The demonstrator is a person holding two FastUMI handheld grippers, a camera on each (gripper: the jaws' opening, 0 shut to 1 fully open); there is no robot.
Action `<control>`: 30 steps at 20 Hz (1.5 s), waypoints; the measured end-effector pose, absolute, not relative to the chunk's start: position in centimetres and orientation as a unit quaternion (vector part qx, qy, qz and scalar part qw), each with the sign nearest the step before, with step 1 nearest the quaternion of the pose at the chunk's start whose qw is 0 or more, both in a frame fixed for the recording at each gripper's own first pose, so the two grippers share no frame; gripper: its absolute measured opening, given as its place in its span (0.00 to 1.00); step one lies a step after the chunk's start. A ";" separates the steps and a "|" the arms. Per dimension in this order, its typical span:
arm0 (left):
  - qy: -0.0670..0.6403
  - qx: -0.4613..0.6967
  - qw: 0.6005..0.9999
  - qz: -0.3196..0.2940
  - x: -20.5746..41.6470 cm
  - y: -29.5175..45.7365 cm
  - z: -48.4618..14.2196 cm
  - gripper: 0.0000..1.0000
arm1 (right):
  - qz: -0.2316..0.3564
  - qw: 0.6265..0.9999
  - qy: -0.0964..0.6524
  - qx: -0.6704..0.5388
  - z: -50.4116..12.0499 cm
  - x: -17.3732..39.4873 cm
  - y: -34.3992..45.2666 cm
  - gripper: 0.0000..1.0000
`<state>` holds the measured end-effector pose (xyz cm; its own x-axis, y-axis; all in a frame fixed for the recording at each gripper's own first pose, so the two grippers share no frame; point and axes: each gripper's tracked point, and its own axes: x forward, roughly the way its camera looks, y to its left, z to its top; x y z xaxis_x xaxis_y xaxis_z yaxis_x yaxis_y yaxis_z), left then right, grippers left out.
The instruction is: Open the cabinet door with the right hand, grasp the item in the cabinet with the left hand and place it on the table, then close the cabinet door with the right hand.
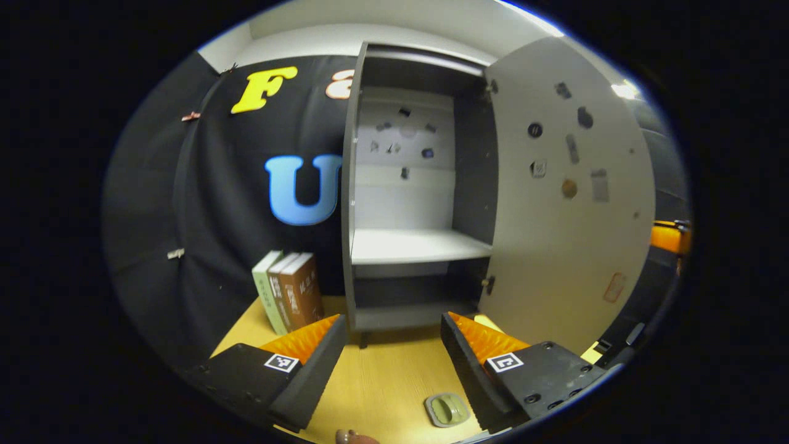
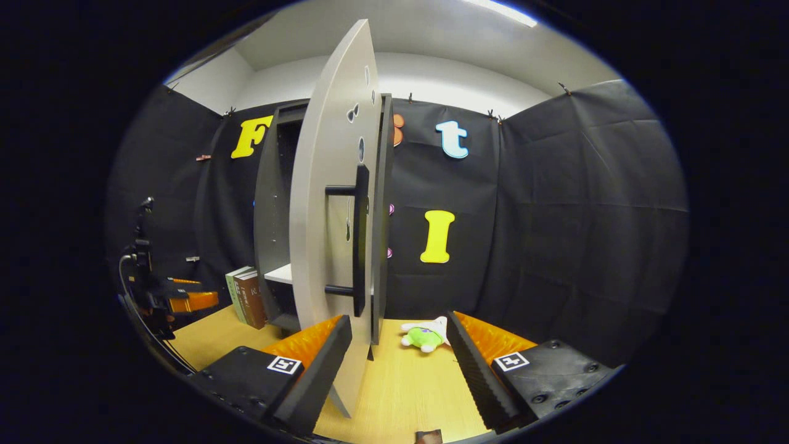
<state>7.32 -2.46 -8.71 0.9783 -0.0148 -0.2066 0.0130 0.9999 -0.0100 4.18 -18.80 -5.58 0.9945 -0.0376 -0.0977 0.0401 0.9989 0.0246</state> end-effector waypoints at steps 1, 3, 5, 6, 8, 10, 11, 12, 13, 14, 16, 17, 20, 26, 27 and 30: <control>0.092 -0.004 0.996 -0.016 6.8 -2.3 -7.4 0.95 | -0.025 0.999 0.046 0.017 -5.5 4.2 -18.6 0.97; 0.077 -0.037 0.995 -0.042 6.4 -2.9 -6.0 0.95 | -0.032 0.998 0.043 0.021 -5.5 4.3 -18.2 0.97; 0.077 -0.075 0.992 -0.066 5.9 -3.6 -5.5 0.95 | -0.035 0.998 0.036 0.023 -5.2 4.4 -17.6 0.98; 0.078 -0.082 0.991 -0.071 5.5 -3.4 -5.4 0.95 | -0.039 0.998 0.034 0.021 -5.1 4.6 -17.6 0.96; 0.084 -0.084 0.990 -0.077 5.3 -2.4 -6.0 0.93 | -0.041 0.998 0.036 0.022 -5.2 4.8 -17.0 0.95; 0.089 -0.077 0.990 -0.079 5.0 -1.8 -6.2 0.95 | -0.039 0.998 0.038 0.030 -5.2 4.9 -16.1 0.95; 0.092 -0.073 0.990 -0.078 4.8 -1.4 -6.4 0.95 | -0.033 0.998 0.037 0.034 -5.2 5.1 -15.4 0.95; 0.095 -0.070 0.990 -0.078 4.7 -0.9 -6.5 0.95 | -0.025 0.998 0.037 0.040 -5.2 5.2 -14.4 0.95; 0.095 -0.069 0.990 -0.078 4.6 -0.4 -6.5 0.95 | -0.015 0.998 0.038 0.049 -5.3 5.3 -13.2 0.95; 0.098 -0.069 0.990 -0.078 4.6 0.0 -6.6 0.95 | -0.003 0.998 0.038 0.057 -5.4 5.3 -11.9 0.95; 0.102 -0.069 0.990 -0.074 4.1 0.8 -6.8 0.95 | 0.025 0.997 0.039 0.067 -5.3 5.7 -9.0 0.95; 0.105 -0.066 0.990 -0.069 3.6 1.4 -6.9 0.95 | 0.043 0.996 0.042 0.071 -5.3 6.1 -7.6 0.95; 0.104 -0.045 0.993 -0.039 2.0 3.6 -6.5 0.95 | 0.098 0.991 0.045 0.080 -5.5 8.0 -2.9 0.95; 0.094 -0.045 0.994 0.017 -0.8 6.3 -5.5 0.95 | 0.192 0.975 0.054 0.096 -5.6 9.0 3.0 0.96; 0.092 -0.044 0.995 0.023 -1.0 6.4 -5.5 0.95 | 0.195 0.975 0.050 0.092 -5.3 8.9 2.8 0.96; 0.089 -0.054 0.994 0.024 -0.6 5.7 -5.4 0.95 | 0.177 0.980 0.037 0.087 -5.2 9.2 1.1 0.96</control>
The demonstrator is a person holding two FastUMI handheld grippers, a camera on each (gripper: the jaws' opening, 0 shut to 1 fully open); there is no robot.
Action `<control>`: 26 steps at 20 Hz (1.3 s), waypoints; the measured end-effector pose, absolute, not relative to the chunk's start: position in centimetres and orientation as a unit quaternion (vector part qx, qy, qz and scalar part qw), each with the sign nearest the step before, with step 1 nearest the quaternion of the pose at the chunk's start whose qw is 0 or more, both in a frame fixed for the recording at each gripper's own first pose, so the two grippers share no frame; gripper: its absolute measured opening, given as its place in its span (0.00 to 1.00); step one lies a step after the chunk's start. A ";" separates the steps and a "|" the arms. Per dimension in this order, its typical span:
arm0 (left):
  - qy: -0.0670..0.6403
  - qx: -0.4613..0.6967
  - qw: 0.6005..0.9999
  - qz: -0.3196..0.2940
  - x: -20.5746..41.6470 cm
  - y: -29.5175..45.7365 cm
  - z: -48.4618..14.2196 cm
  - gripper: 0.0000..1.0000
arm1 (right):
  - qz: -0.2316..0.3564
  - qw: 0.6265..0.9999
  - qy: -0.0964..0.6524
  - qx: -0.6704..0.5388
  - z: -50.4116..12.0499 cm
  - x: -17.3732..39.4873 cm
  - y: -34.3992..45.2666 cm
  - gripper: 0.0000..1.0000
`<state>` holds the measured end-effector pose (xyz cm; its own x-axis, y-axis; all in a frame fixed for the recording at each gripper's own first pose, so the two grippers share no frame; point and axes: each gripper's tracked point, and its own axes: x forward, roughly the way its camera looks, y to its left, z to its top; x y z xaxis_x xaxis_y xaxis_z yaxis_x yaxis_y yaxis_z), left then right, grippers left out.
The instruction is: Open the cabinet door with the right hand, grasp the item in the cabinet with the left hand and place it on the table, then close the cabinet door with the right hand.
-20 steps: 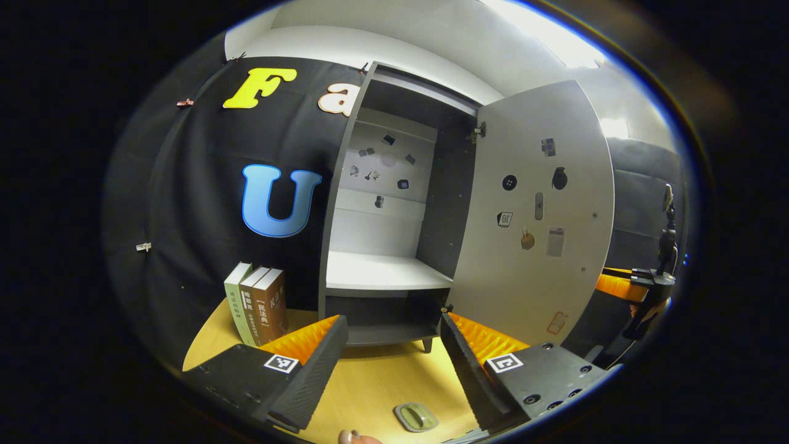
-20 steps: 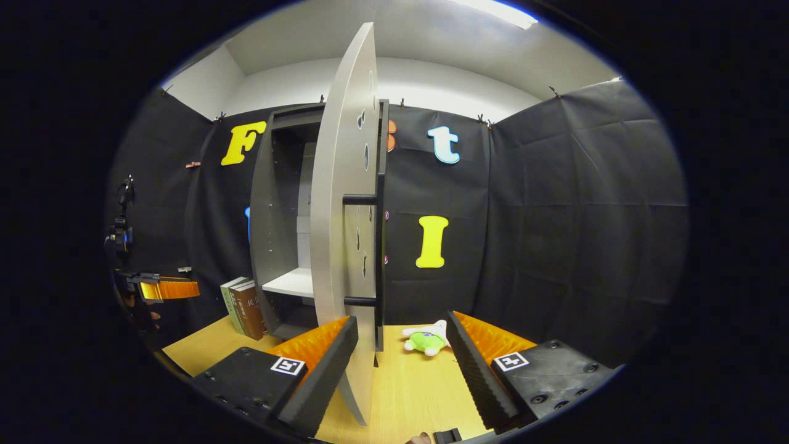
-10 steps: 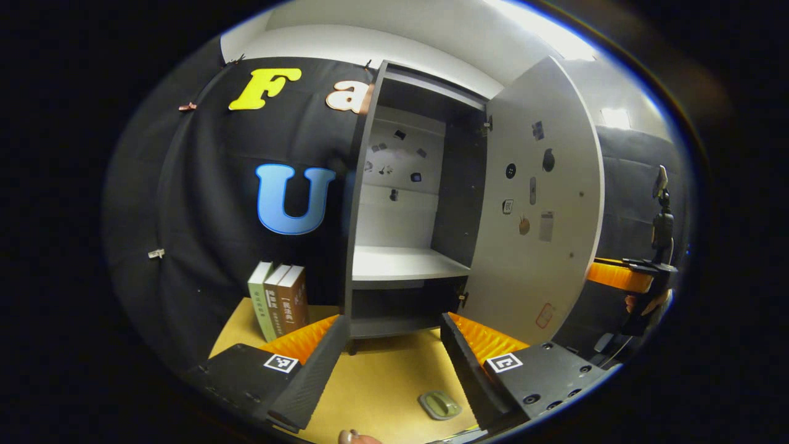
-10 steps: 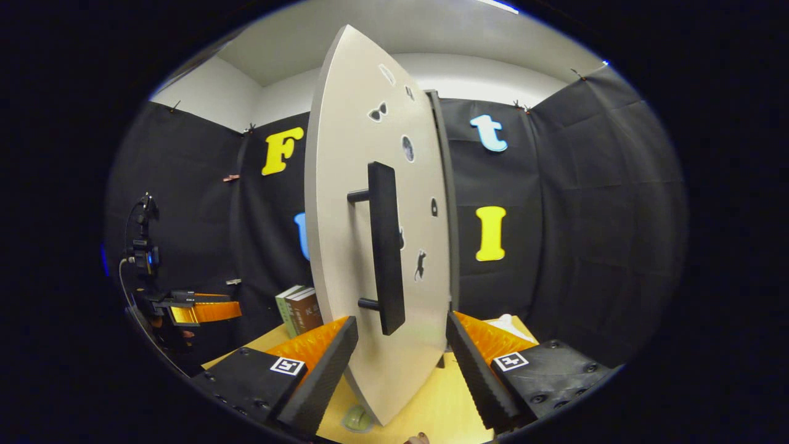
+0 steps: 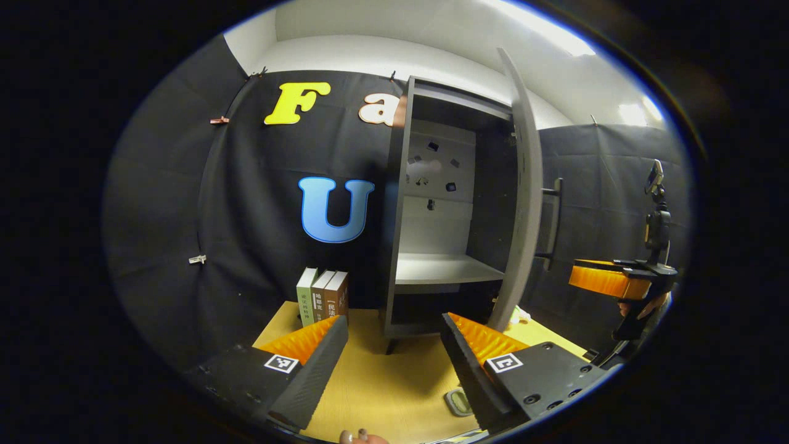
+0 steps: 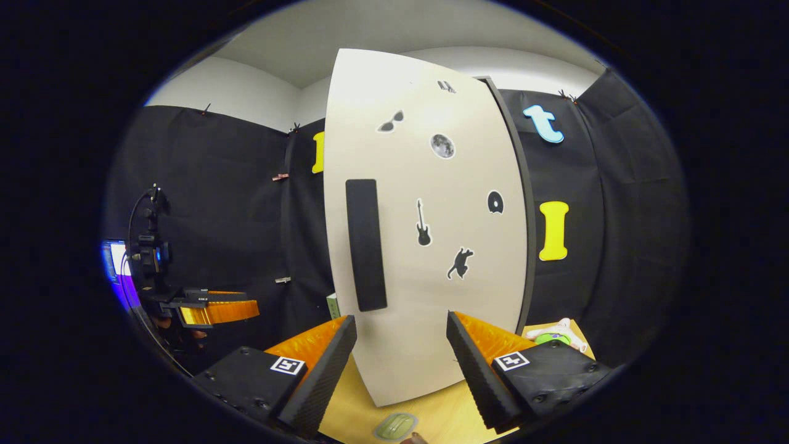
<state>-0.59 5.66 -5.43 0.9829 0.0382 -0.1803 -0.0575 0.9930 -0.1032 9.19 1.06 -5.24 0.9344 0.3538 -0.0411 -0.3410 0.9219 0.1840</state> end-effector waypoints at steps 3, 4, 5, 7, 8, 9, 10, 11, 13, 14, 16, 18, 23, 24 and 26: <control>0.078 -0.056 0.995 0.025 0.6 5.1 -4.6 0.95 | 0.108 0.991 0.020 0.073 -5.2 10.5 -2.1 0.96; 0.071 -0.055 0.996 0.027 1.2 5.1 -4.1 0.95 | 0.088 0.994 0.007 0.066 -4.9 10.9 -2.7 0.96; 0.065 -0.056 0.996 0.029 1.9 5.0 -3.8 0.95 | 0.073 0.996 -0.007 0.057 -4.6 11.3 -3.2 0.96; 0.046 -0.054 0.997 0.022 3.0 4.4 -2.9 0.95 | 0.054 0.998 -0.011 0.040 -4.5 12.5 -4.1 0.96; 0.034 -0.053 0.998 0.018 3.4 4.3 -2.3 0.95 | 0.051 0.998 -0.003 0.036 -5.0 12.7 -4.2 0.96; 0.028 -0.054 0.998 0.015 3.7 4.3 -2.1 0.95 | 0.045 0.998 -0.007 0.033 -4.5 12.8 -4.3 0.97; 0.023 -0.057 0.998 0.010 3.9 4.1 -1.8 0.92 | 0.038 0.999 -0.015 0.028 -3.6 12.8 -4.5 0.97; 0.020 -0.056 0.998 0.006 4.0 4.0 -1.6 0.95 | 0.033 0.999 -0.022 0.022 -3.2 12.6 -4.5 0.97; 0.016 -0.044 0.999 0.008 4.0 4.1 -1.3 0.95 | 0.029 0.999 -0.027 0.007 -3.2 12.7 -4.5 0.97; 0.018 -0.040 0.999 0.010 4.1 4.1 -1.3 0.95 | 0.027 0.999 -0.026 0.005 -3.3 12.8 -4.5 0.97; 0.016 -0.038 0.999 0.010 4.4 3.7 -1.2 0.95 | 0.030 0.999 -0.022 0.007 -3.5 12.9 -4.5 0.97; 0.014 -0.041 0.999 0.008 4.5 3.3 -1.2 0.95 | 0.027 0.999 -0.021 0.012 -3.6 12.8 -5.1 0.97; 0.012 -0.041 0.999 0.003 5.0 2.4 -1.2 0.95 | 0.019 0.999 -0.027 0.011 -3.0 12.7 -6.6 0.97; 0.007 -0.045 0.999 0.001 5.1 2.1 -0.9 0.95 | 0.018 0.999 -0.027 0.012 -3.0 12.8 -6.8 0.97; 0.001 -0.051 0.999 -0.004 5.2 1.6 -0.5 0.95 | 0.018 0.999 -0.028 0.015 -2.9 12.8 -7.1 0.97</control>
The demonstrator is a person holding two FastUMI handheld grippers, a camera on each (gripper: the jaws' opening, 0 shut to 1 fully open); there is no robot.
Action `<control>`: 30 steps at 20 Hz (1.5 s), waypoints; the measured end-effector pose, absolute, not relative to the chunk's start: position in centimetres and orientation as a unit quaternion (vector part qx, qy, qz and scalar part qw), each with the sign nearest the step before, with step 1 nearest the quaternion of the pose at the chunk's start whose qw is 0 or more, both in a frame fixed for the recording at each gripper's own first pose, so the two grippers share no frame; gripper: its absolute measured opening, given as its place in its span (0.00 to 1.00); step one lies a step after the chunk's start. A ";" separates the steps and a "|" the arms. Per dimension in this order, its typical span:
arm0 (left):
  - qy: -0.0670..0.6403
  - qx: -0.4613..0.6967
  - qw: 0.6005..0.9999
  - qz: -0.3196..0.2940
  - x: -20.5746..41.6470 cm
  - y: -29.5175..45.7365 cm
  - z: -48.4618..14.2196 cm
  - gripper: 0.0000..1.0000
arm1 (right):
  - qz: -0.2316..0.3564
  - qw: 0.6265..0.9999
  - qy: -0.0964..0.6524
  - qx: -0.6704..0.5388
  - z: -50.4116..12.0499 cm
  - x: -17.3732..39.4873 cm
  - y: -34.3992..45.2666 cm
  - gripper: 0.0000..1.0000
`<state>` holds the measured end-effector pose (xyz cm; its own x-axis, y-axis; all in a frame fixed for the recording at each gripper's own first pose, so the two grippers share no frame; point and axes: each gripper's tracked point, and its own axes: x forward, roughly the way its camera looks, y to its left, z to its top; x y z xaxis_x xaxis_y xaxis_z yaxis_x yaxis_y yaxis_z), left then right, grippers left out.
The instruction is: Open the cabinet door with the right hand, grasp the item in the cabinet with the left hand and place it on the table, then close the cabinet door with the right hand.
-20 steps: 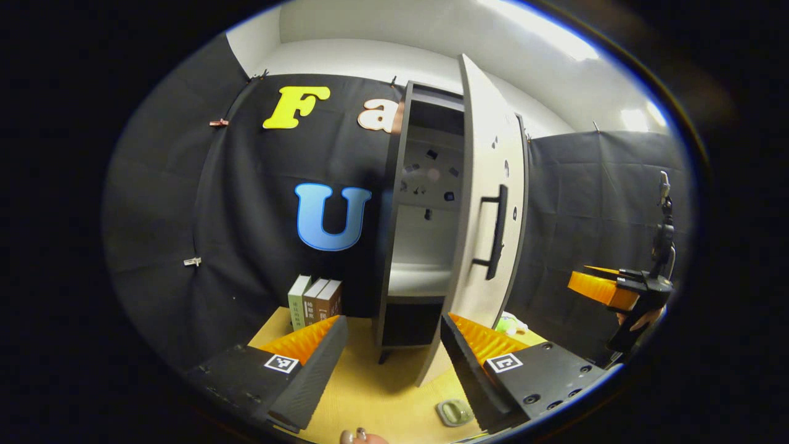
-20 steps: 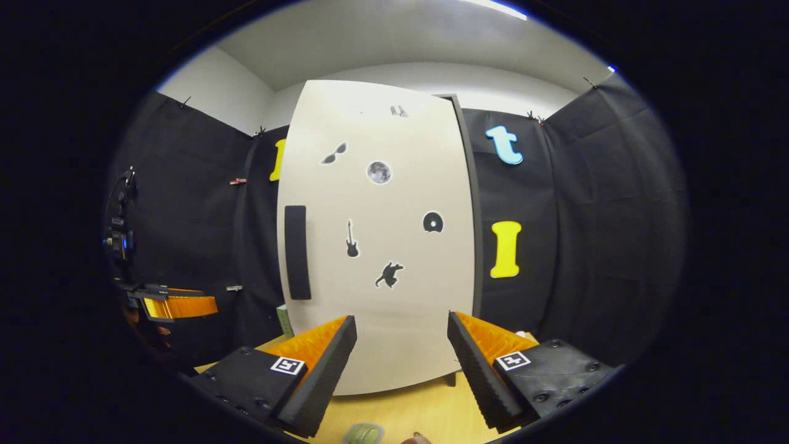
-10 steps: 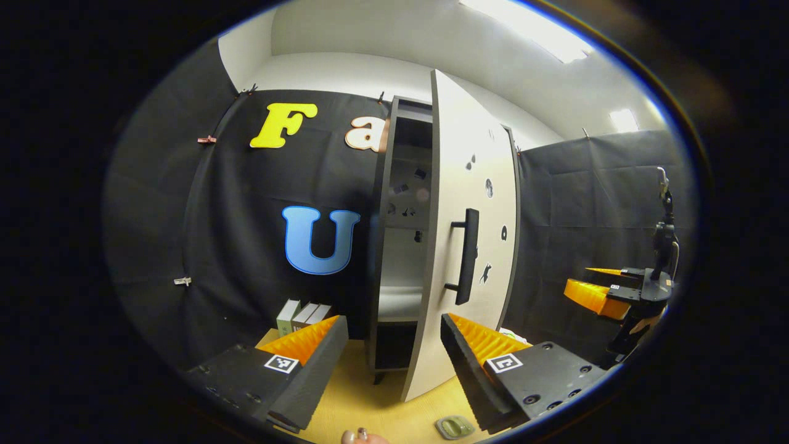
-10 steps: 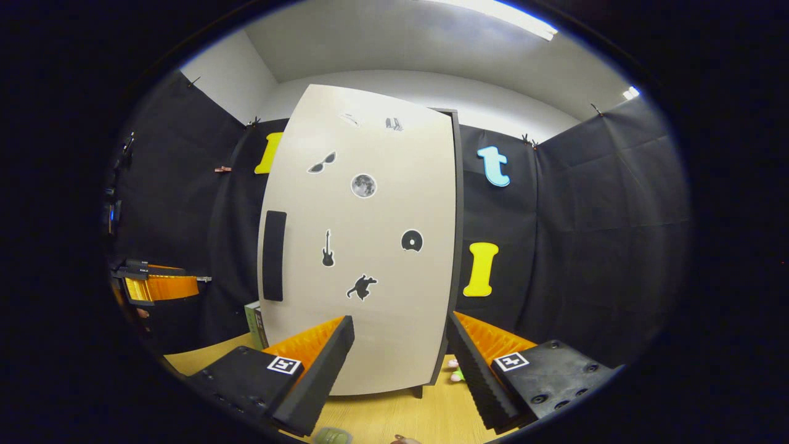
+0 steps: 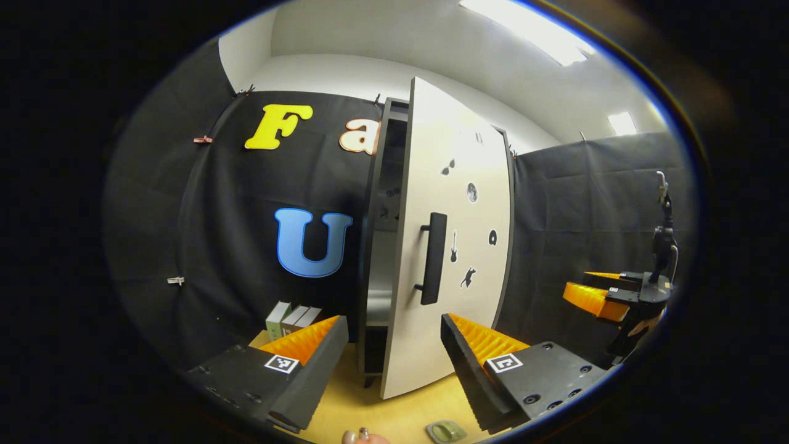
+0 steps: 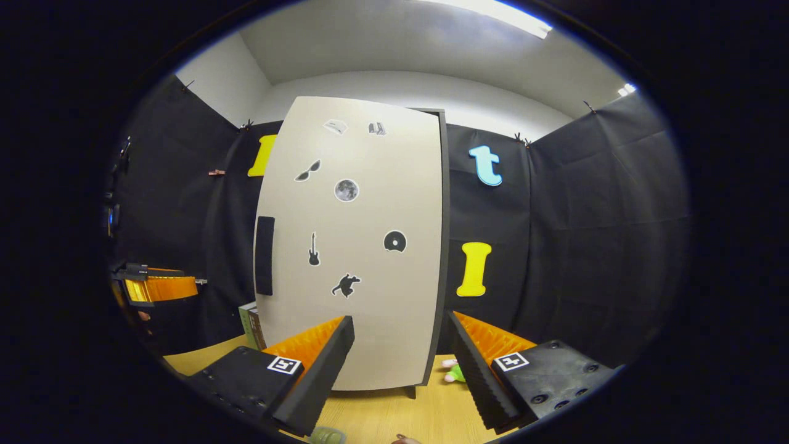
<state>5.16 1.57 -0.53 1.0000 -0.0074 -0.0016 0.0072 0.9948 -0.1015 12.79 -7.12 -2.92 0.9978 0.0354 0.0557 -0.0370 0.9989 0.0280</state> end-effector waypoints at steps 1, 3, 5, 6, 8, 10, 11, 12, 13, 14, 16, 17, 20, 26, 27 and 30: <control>0.000 -0.048 0.999 -0.004 5.2 1.4 -0.4 0.95 | 0.019 0.999 -0.028 0.016 -2.8 12.8 -7.2 0.97; 0.001 -0.034 0.999 -0.001 5.2 1.2 -0.6 0.95 | 0.023 0.999 -0.026 0.015 -2.8 12.8 -7.2 0.97; 0.002 -0.028 1.000 -0.001 5.2 0.8 -0.7 0.95 | 0.021 1.000 -0.021 0.006 -3.1 12.6 -7.7 0.97; 0.002 -0.028 1.000 -0.003 5.2 0.5 -0.6 0.95 | 0.020 1.000 -0.021 0.004 -3.0 12.7 -7.8 0.97; 0.003 -0.030 1.000 -0.008 5.2 0.1 -0.7 0.95 | 0.022 0.999 -0.023 0.006 -2.9 12.5 -7.7 0.97; 0.003 -0.033 0.999 -0.011 5.1 -0.1 -0.7 0.95 | 0.025 0.999 -0.024 0.006 -2.8 12.4 -7.7 0.97; 0.005 -0.034 0.999 -0.013 5.1 -0.3 -0.8 0.95 | 0.028 0.999 -0.024 0.005 -2.8 12.3 -7.6 0.97; 0.007 -0.033 0.999 -0.013 5.1 -0.3 -0.9 0.95 | 0.031 0.999 -0.024 0.004 -2.8 12.4 -7.5 0.97; 0.007 -0.032 0.999 -0.013 5.1 -0.3 -0.9 0.95 | 0.032 0.999 -0.024 0.003 -2.8 12.3 -7.5 0.97; 0.008 -0.030 0.999 -0.013 5.0 -0.4 -0.8 0.95 | 0.032 0.999 -0.023 0.001 -2.8 12.4 -7.6 0.97; 0.008 -0.027 1.000 -0.012 5.1 -0.5 -0.8 0.95 | 0.032 0.999 -0.019 0.000 -3.1 12.2 -7.6 0.97; 0.007 -0.026 1.000 -0.011 5.1 -0.5 -0.8 0.95 | 0.034 0.999 -0.018 0.000 -3.1 12.2 -7.7 0.97; 0.009 -0.027 1.000 -0.006 5.2 -0.5 -0.9 0.95 | 0.041 0.999 -0.019 0.003 -2.8 12.2 -7.3 0.97; 0.004 -0.029 1.000 -0.002 5.5 -0.5 -0.9 0.95 | 0.044 0.999 -0.020 0.003 -2.3 12.2 -7.5 0.97; 0.006 -0.032 0.999 -0.002 5.5 -0.7 -1.1 0.95 | 0.044 0.999 -0.019 0.002 -2.4 12.1 -7.5 0.97; 0.009 -0.042 0.999 -0.004 5.7 -0.7 -1.1 0.95 | 0.045 0.999 -0.018 0.001 -2.3 12.2 -7.5 0.97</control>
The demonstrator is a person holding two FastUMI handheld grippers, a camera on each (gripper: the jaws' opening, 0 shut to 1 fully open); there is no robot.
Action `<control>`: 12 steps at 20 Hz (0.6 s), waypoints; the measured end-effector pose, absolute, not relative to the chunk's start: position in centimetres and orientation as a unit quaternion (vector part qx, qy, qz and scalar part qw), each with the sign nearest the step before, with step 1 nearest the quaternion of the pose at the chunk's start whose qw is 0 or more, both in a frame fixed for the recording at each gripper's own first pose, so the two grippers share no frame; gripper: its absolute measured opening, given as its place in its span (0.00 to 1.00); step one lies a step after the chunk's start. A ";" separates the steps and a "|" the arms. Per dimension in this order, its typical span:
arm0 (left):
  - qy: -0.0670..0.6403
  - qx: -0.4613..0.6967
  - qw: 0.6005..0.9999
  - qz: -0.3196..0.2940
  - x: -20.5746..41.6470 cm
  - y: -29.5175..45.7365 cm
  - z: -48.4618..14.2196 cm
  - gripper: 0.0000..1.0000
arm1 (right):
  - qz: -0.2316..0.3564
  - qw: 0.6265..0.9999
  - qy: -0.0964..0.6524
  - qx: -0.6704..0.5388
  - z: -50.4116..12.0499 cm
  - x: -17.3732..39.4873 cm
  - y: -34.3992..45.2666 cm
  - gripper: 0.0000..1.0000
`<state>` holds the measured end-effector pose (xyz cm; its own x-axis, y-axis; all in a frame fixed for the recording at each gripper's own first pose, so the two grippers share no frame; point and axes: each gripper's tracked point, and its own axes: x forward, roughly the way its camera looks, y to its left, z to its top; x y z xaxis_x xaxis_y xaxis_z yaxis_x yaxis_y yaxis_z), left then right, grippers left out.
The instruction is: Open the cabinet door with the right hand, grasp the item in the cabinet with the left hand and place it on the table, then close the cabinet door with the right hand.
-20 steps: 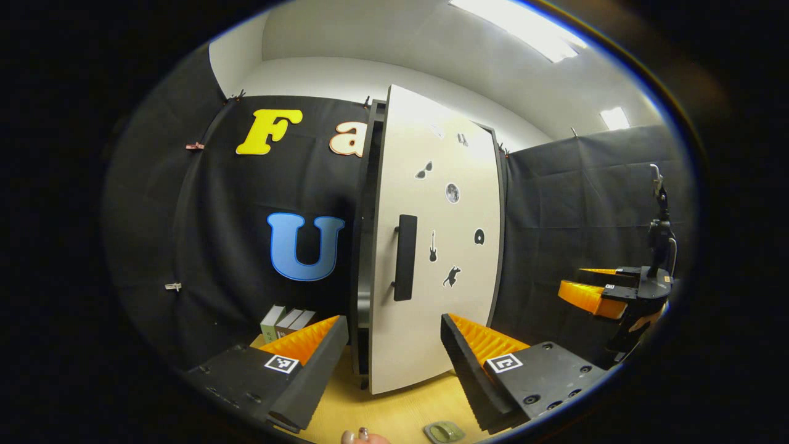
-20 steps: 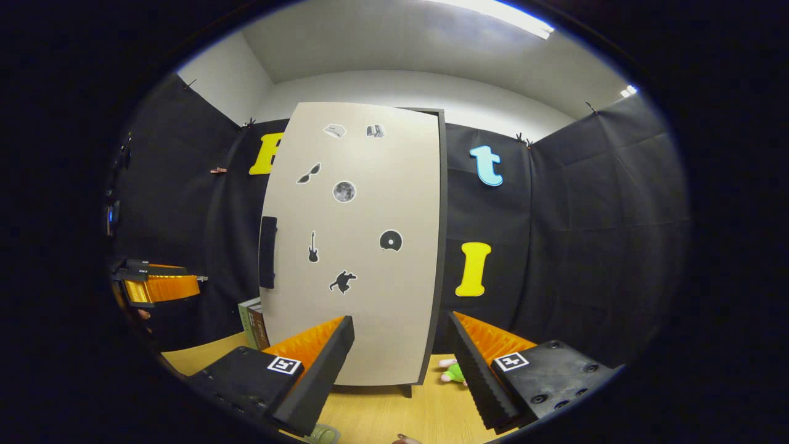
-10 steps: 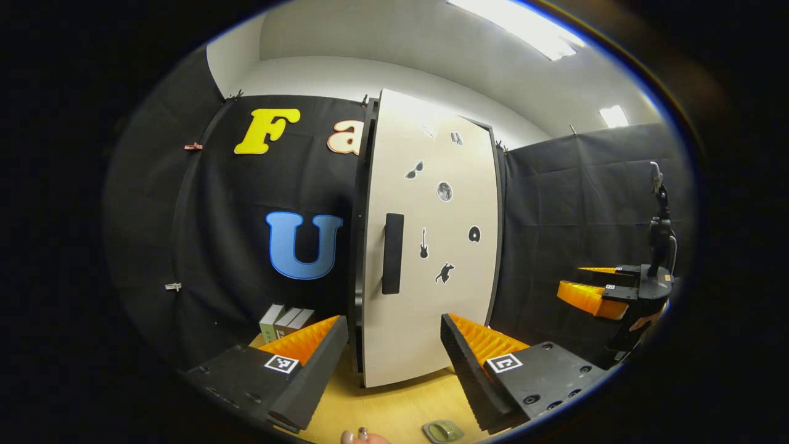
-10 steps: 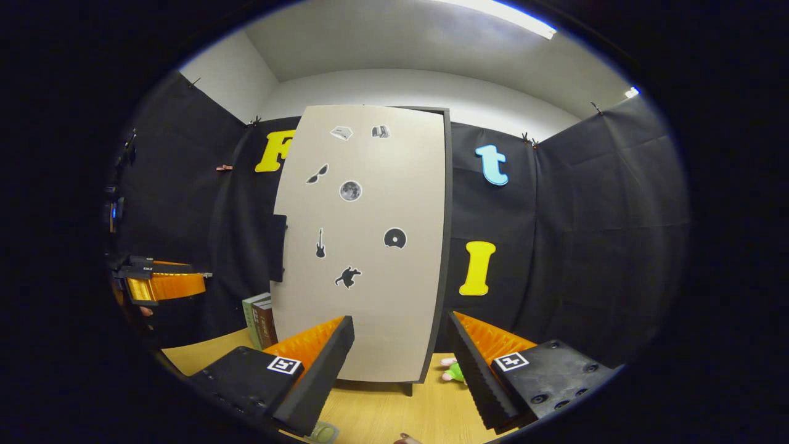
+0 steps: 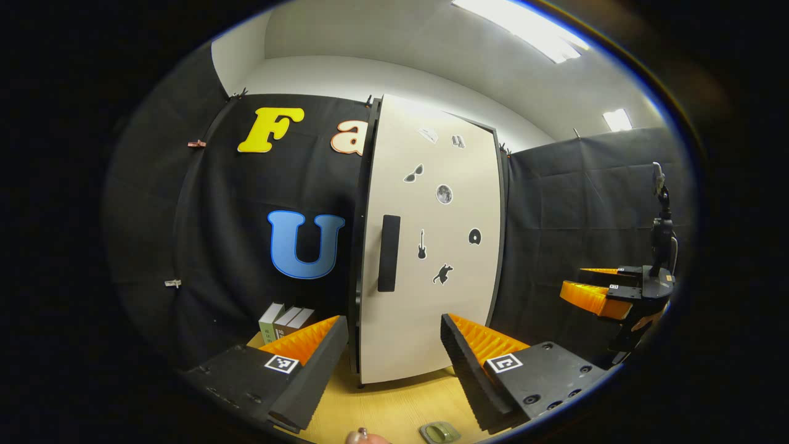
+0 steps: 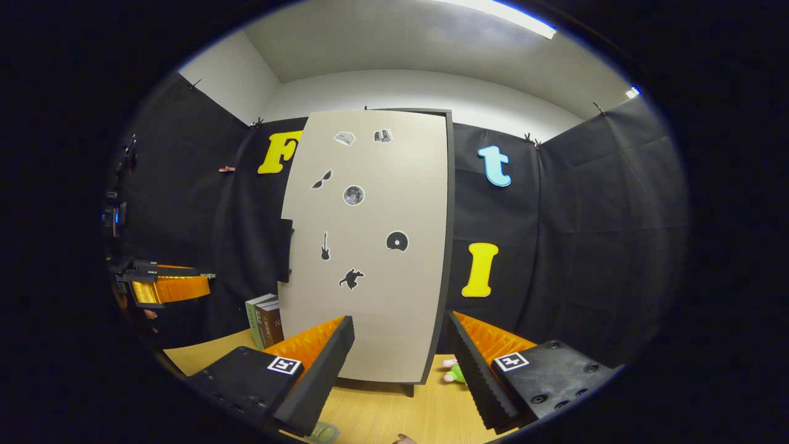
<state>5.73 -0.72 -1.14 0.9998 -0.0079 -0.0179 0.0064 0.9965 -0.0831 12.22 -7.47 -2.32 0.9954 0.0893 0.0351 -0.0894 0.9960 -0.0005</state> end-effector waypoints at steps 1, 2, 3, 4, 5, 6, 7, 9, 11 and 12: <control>0.011 -0.045 0.999 -0.006 5.8 -0.9 -1.4 0.95 | 0.045 0.999 -0.017 0.001 -2.4 12.2 -7.4 0.97; 0.013 -0.046 0.999 -0.008 5.9 -0.9 -1.4 0.95 | 0.045 0.999 -0.017 0.001 -2.4 12.3 -7.4 0.97; 0.014 -0.046 0.999 -0.007 5.9 -0.9 -1.4 0.95 | 0.045 0.999 -0.016 0.002 -2.4 12.3 -7.4 0.97; 0.015 -0.045 0.999 -0.007 6.1 -0.8 -1.4 0.95 | 0.044 0.999 -0.015 0.001 -2.5 12.4 -7.5 0.97; 0.016 -0.044 0.999 -0.008 6.1 -0.9 -1.5 0.95 | 0.043 0.999 -0.014 0.000 -2.5 12.5 -7.4 0.97; 0.016 -0.042 0.999 -0.007 6.2 -0.8 -1.5 0.95 | 0.043 0.999 -0.015 -0.001 -2.6 12.6 -7.6 0.97; 0.016 -0.042 0.999 -0.007 6.4 -0.8 -1.5 0.95 | 0.043 0.999 -0.016 -0.002 -2.4 12.7 -7.6 0.97; 0.016 -0.042 0.999 -0.006 6.6 -0.7 -1.6 0.95 | 0.044 0.999 -0.018 0.000 -2.4 13.0 -7.5 0.97; 0.016 -0.040 0.999 -0.008 6.8 -0.7 -1.6 0.95 | 0.044 0.999 -0.021 0.003 -2.3 13.2 -7.6 0.97; 0.016 -0.038 0.999 -0.008 7.0 -0.8 -1.5 0.95 | 0.044 0.999 -0.023 0.003 -2.2 13.3 -7.5 0.97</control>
